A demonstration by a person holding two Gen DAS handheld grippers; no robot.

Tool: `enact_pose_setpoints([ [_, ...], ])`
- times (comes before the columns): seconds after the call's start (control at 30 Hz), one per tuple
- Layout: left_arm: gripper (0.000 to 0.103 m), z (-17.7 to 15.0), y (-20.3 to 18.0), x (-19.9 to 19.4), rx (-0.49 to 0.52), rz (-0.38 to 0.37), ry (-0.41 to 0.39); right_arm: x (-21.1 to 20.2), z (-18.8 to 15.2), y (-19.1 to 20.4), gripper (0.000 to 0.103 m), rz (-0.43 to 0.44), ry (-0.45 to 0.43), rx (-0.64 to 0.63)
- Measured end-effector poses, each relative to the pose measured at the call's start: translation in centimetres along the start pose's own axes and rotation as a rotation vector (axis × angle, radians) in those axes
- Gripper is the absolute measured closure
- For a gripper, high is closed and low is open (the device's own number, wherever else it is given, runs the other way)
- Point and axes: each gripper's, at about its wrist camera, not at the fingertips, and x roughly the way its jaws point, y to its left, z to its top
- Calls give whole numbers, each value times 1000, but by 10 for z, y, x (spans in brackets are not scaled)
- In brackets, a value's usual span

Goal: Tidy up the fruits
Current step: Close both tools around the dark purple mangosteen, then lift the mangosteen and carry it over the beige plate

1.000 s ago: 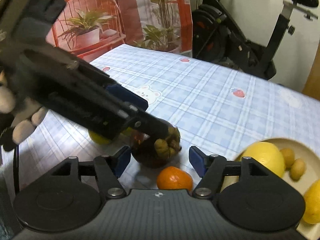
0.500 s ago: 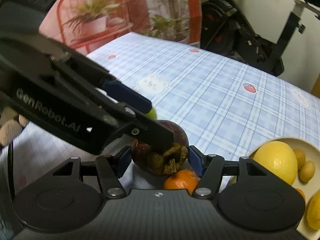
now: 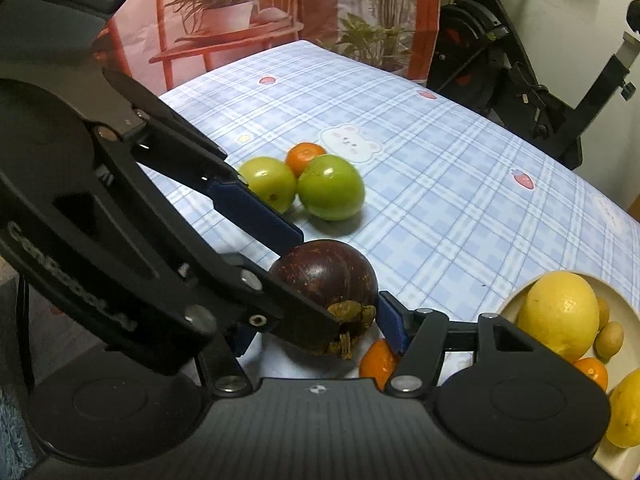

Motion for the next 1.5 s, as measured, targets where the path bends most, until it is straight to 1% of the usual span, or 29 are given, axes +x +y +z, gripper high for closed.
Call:
enact_pose_setpoints([
  [0.13, 33, -7, 7, -5, -20, 3, -12, 0, -2, 6, 40, 7, 1, -14],
  [0.33, 28, -15, 24, -16, -76, 7, -42, -2, -6, 8, 39, 27, -33, 4],
  [0.53, 28, -22, 43, -27, -146, 16, -87, -5, -9, 7, 40, 50, -91, 66],
  [0.63, 28, -26, 52, -31, -201, 22, -113, -7, -13, 9, 40, 52, -130, 101],
  [0.7, 28, -29, 57, -33, -230, 27, -127, -8, -16, 9, 43, 56, -156, 124],
  [0.9, 30, -33, 59, -32, -277, 12, -148, -6, -21, 12, 43, 57, -193, 163],
  [1.1, 30, -32, 54, -26, -273, -2, -143, -2, -23, 10, 41, 53, -207, 192],
  [1.33, 30, -28, 50, -23, -270, -30, -151, 2, -24, 9, 40, 52, -216, 197],
  [1.5, 31, -27, 41, -17, -241, -46, -121, 1, -25, 10, 41, 51, -220, 184],
])
